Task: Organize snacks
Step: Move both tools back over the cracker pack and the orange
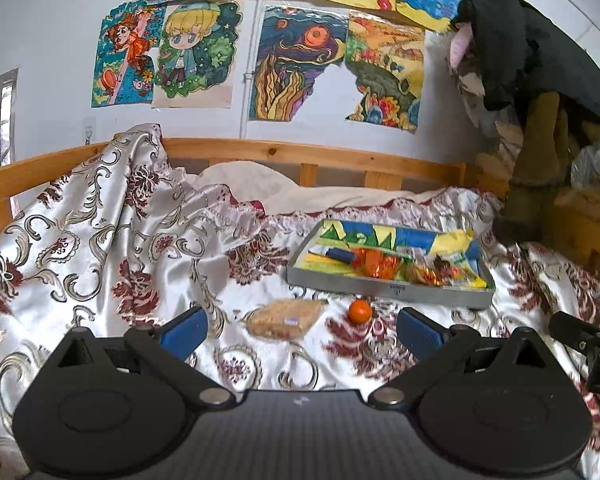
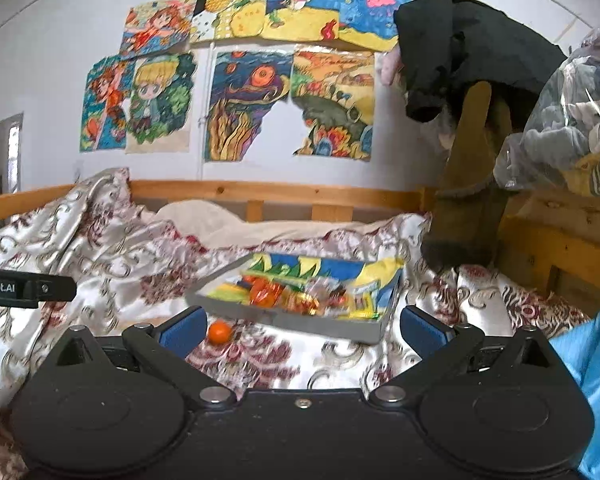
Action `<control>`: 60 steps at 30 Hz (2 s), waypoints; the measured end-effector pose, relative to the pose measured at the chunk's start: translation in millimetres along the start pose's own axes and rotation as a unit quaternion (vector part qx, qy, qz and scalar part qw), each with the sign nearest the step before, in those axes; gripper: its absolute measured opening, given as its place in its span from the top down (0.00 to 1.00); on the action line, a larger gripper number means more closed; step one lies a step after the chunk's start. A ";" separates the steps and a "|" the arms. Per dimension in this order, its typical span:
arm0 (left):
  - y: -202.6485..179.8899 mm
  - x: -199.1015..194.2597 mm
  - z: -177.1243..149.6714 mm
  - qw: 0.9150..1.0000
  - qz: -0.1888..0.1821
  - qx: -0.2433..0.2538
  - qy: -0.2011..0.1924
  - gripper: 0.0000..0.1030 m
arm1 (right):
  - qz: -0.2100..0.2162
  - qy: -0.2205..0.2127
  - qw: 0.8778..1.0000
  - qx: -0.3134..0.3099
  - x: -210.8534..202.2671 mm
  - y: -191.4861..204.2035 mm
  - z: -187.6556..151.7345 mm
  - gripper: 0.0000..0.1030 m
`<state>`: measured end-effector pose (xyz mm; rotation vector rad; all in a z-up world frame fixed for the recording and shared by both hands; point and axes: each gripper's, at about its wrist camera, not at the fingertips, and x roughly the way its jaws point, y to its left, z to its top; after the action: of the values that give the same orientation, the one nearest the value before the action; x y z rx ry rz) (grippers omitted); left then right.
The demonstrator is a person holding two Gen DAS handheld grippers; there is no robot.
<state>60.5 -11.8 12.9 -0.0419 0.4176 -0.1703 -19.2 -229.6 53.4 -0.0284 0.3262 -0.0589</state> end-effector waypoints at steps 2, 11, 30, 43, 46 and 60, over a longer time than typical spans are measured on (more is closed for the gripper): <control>0.0 -3.4 -3.6 1.000 0.003 0.006 0.008 0.00 | 0.005 0.012 1.000 0.000 -3.4 3.5 -3.3 0.01; 6.0 -14.0 -21.1 0.999 0.021 0.017 0.041 0.00 | 0.008 0.055 0.998 0.005 -12.2 12.9 -14.8 0.01; 10.6 -5.0 -26.2 0.996 0.038 0.002 0.086 0.00 | 0.015 0.094 0.995 -0.002 -1.4 16.8 -24.1 0.01; 16.7 8.9 -17.8 0.992 0.047 -0.018 0.116 0.00 | 0.015 0.092 0.996 -0.009 4.7 18.8 -25.0 0.01; 19.6 16.2 -14.8 0.990 0.050 -0.029 0.127 0.00 | 0.014 0.091 0.996 -0.013 5.5 20.9 -25.1 0.01; 17.2 64.7 23.2 0.993 0.043 -0.008 0.113 0.00 | 0.014 0.064 0.997 -0.044 22.7 30.1 -13.7 0.01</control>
<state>130.9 -6.0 6.9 -0.0193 0.6463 -0.0861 -0.5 -201.3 32.1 -0.1076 0.4575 -0.0190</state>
